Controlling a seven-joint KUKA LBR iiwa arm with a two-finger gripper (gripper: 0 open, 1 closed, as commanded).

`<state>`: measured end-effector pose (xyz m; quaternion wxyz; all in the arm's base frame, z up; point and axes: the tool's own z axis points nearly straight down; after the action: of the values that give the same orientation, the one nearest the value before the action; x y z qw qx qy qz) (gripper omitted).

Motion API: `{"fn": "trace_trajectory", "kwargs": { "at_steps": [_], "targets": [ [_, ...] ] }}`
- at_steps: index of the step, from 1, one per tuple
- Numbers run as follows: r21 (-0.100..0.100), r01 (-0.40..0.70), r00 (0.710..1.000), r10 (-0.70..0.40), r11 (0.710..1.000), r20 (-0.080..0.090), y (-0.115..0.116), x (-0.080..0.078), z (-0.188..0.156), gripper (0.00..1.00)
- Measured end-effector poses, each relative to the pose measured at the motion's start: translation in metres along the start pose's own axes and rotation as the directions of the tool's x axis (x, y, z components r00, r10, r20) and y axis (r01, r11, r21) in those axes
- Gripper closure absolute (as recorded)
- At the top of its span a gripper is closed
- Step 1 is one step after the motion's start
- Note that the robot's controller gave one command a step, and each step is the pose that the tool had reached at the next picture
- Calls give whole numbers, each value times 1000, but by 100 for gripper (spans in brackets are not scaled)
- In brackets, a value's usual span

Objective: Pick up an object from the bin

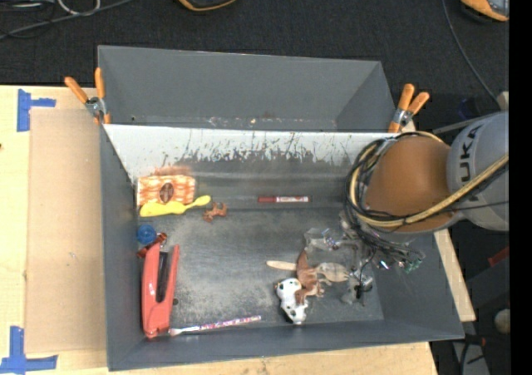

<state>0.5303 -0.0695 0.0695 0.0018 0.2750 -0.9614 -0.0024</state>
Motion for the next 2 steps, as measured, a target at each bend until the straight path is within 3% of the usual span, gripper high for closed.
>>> {"fn": "trace_trajectory", "kwargs": {
  "at_steps": [1, 2],
  "targets": [
    [2, 6, 1000, -6, 1000, 5, 13, -6, 0, 100],
    [2, 6, 1000, -6, 1000, 5, 13, -6, 0, 100]
  ]
}}
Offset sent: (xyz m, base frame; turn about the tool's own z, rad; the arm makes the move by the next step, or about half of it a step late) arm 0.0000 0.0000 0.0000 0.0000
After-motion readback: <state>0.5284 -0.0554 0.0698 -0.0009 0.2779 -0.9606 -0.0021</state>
